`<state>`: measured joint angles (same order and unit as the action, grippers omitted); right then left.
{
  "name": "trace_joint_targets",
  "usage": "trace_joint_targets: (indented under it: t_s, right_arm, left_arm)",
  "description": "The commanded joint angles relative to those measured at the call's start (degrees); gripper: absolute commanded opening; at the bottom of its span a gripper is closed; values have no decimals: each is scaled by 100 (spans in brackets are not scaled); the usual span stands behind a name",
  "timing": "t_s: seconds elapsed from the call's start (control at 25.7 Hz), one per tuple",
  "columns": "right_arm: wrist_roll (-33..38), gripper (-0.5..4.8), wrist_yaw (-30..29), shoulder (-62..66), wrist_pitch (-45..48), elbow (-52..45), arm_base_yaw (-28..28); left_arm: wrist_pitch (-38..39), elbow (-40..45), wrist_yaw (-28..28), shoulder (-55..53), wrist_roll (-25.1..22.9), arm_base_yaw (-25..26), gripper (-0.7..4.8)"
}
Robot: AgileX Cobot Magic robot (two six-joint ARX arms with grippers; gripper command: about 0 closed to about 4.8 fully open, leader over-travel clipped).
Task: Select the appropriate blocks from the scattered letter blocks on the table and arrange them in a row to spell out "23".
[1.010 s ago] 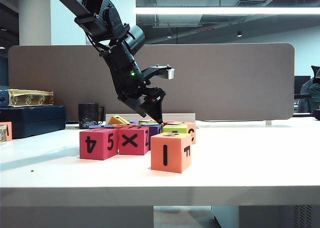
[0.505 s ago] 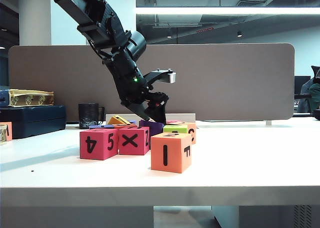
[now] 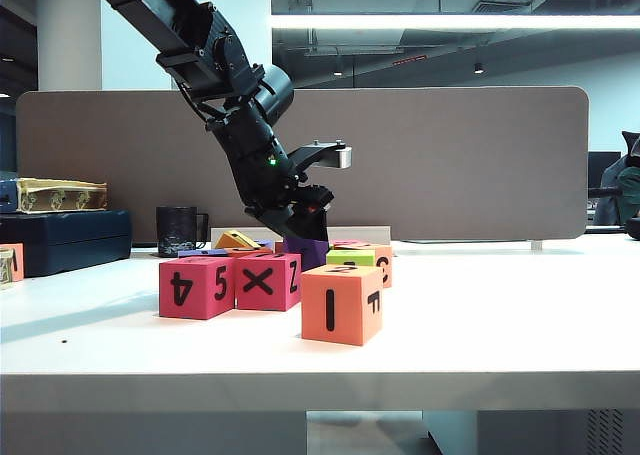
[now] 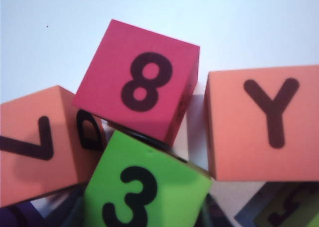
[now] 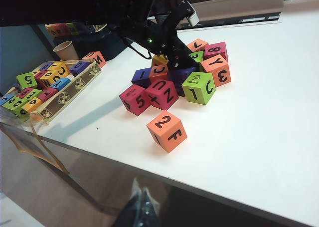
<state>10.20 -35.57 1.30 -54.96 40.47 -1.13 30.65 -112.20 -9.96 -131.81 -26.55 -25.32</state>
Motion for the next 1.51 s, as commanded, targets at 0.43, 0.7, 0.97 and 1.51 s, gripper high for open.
trace_joint_targets:
  t_s: [0.43, 0.7, 0.97, 1.51]
  right_arm:
    - [-17, -1, 9, -13, 61, 11, 2]
    - [-20, -1, 9, -13, 59, 11, 0]
    - [-20, -1, 9, -13, 59, 11, 0]
    - [-20, -1, 9, -13, 61, 11, 0]
  left_arm:
    - [428, 70, 74, 374, 227, -2, 249]
    - [389, 70, 90, 866, 481, -4, 245]
    - [765, 72, 76, 1405, 1967, -216, 245]
    - [1871, 81, 74, 1910, 4113, -1668, 245]
